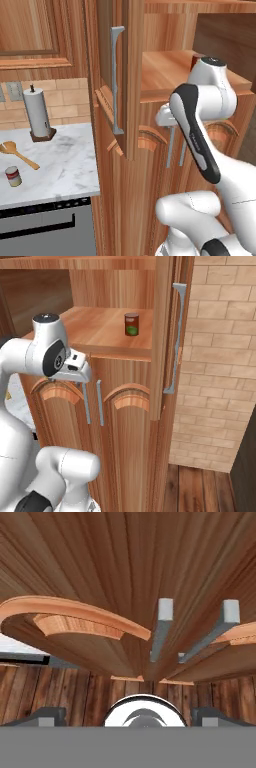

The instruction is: Restock the canned food cabinet by taking the new fresh canned food from the counter and placing it in the cabinet. Then, take the old canned food from the cabinet and place it on the counter.

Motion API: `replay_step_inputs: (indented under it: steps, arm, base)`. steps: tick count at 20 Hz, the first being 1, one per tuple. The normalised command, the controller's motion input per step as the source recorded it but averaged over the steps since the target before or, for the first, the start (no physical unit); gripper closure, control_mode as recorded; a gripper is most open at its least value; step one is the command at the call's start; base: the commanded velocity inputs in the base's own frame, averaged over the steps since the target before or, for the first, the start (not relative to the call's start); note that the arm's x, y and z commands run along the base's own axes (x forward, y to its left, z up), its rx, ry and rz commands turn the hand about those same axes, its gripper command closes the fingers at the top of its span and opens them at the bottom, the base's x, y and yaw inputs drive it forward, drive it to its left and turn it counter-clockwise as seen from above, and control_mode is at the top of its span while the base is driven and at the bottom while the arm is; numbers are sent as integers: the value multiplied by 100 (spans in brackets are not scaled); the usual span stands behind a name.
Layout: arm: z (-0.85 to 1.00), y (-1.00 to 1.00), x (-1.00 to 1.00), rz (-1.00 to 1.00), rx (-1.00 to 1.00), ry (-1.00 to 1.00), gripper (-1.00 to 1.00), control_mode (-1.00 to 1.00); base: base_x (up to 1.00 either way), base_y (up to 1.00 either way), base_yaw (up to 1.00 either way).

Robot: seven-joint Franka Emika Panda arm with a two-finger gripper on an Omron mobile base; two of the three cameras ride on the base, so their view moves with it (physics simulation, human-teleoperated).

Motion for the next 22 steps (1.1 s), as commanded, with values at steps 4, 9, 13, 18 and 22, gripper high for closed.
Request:
replay_step_inputs:
  steps: [4, 9, 13, 18, 22]
  arm:
    - [-4, -55, -100, 0, 0, -4, -100, -100]
    - [-1, -15, -40, 1, 0, -3, -100, -100]
    - [0, 0, -20, 0, 0, 0, -100, -100]
    - [0, 0, 0, 0, 0, 0, -100, 100]
    - [0, 0, 0, 0, 0, 0, -100, 100]
  base:
    - [0, 0, 0]
    - [0, 0, 0]
    - [0, 0, 0]
    - [-71, 24, 6]
    - [-32, 69, 6]
